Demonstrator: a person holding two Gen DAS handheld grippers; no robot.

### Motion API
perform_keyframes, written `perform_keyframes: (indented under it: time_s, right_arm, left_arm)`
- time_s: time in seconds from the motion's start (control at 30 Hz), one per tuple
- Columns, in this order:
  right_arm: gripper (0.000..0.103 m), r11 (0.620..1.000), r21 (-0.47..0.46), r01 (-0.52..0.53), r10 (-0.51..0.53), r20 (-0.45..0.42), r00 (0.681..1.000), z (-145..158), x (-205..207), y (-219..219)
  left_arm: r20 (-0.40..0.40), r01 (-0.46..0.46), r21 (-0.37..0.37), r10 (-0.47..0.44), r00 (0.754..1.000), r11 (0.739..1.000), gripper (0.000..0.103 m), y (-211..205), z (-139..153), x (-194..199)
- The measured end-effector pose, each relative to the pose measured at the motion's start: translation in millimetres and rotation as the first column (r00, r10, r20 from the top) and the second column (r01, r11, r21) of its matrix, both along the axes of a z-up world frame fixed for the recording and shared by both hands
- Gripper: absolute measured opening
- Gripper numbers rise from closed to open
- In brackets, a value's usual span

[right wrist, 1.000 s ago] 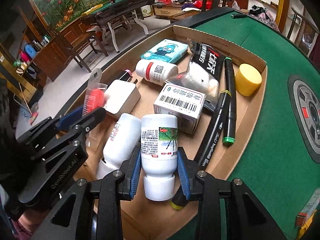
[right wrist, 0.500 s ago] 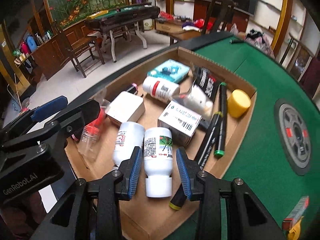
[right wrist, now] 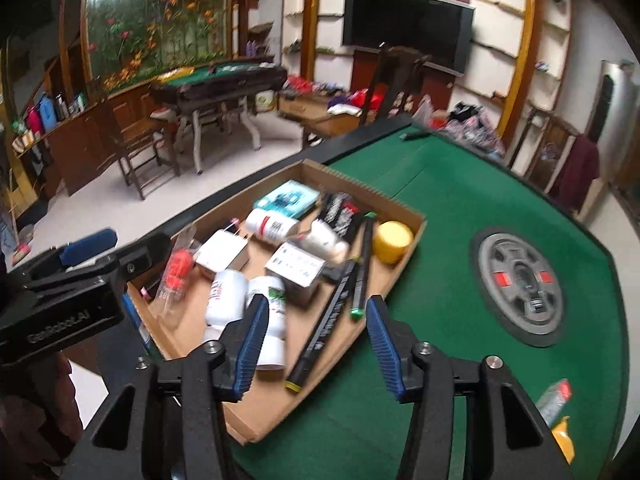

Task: Organize objects
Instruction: 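Move both tools back over the table toward the red-and-white box and yellow packet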

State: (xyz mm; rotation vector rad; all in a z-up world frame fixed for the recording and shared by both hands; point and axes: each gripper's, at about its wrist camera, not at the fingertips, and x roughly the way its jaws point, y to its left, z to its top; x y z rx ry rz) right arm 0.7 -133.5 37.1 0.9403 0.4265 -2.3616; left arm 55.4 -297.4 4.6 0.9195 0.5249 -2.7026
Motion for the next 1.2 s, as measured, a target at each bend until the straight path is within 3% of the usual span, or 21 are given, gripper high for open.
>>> perform_keyframes:
  time_s: [0.2,0.37,0.67,1.2]
  right_arm:
    - [0.063,0.999,-0.016,0.044,-0.045,-0.088,0.995,16,8,25]
    - [0.066,0.996,-0.047,0.07,-0.074,-0.096,0.993,22,5,49]
    - [0.068,0.982,-0.104,0.155,-0.162,-0.06,0.985,21,-13,103]
    - [0.074,0.928,-0.11,0.356,-0.352,0.055,0.934,-8,-45,202]
  left_arm:
    - [0.017,0.024,-0.018,-0.024,1.0,1.0,0.084,21,3,-5]
    - [0.024,0.061,-0.051,-0.06,0.998,0.997,0.084,46,10,-13]
    - [0.048,0.175,-0.107,-0.171,0.984,0.979,0.084,106,20,-38]
    - [0.146,0.386,-0.152,-0.365,0.919,0.91,0.085,207,2,-70]
